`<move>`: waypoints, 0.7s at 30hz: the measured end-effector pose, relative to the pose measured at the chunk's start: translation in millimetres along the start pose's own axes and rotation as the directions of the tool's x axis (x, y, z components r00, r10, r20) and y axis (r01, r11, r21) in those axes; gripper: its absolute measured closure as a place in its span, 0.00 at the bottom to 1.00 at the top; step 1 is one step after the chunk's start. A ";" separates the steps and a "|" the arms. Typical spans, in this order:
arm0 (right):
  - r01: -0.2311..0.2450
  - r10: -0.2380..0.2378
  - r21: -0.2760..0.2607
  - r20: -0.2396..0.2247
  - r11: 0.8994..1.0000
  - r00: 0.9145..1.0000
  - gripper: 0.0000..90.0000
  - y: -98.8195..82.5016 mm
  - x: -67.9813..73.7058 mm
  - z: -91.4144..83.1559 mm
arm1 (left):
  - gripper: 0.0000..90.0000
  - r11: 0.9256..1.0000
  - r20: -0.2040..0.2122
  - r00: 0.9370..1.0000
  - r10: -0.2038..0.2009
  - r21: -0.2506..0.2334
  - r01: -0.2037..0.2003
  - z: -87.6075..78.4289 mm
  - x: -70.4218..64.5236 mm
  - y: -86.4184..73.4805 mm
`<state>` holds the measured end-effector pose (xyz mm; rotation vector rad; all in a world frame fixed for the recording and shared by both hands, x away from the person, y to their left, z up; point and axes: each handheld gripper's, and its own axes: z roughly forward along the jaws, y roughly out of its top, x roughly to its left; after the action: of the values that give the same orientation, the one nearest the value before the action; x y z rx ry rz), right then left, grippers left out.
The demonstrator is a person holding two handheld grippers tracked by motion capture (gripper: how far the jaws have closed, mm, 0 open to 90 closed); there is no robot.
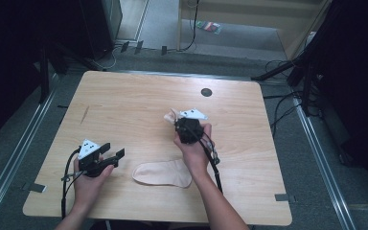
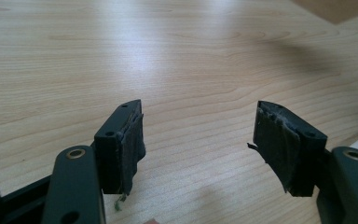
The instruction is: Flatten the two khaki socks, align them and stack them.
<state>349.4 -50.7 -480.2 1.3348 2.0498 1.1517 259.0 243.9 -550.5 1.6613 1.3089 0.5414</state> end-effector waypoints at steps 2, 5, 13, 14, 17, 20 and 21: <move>0.009 -0.009 0.017 -0.010 1.000 1.000 0.96 -8.5 11.2 -3.2 | 0.38 1.000 0.001 1.000 0.002 0.000 -0.002 0.2 -0.5 0.0; -0.009 0.011 0.045 -0.031 0.999 0.999 0.96 -18.1 22.4 -2.9 | 0.38 1.000 0.000 1.000 0.002 -0.001 -0.002 0.3 -1.2 -0.2; -0.060 0.070 0.117 -0.078 0.991 0.995 0.67 -38.8 48.4 20.1 | 0.38 1.000 0.004 1.000 0.001 0.001 -0.001 0.1 -0.8 -0.2; -0.083 0.091 0.089 -0.096 0.993 0.991 0.61 -35.5 45.7 15.9 | 0.38 1.000 0.005 1.000 -0.001 0.000 0.001 0.0 -0.7 -0.2; -0.118 0.121 0.039 -0.109 0.992 0.987 0.68 -29.2 37.6 7.1 | 0.38 1.000 0.005 1.000 -0.001 -0.001 0.001 0.3 -0.7 0.0; -0.065 0.072 0.063 -0.114 0.996 0.991 0.72 -27.1 40.9 9.4 | 0.38 1.000 0.001 1.000 0.006 0.002 -0.006 0.9 -1.2 0.1; -0.032 0.040 0.075 -0.107 0.997 0.993 0.71 -28.3 44.7 12.7 | 0.38 1.000 0.001 1.000 0.007 0.002 -0.007 0.9 -1.3 0.1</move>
<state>323.8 -10.9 -507.1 1.3765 2.1716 1.1998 259.4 242.3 -550.6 1.6682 1.3034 0.5436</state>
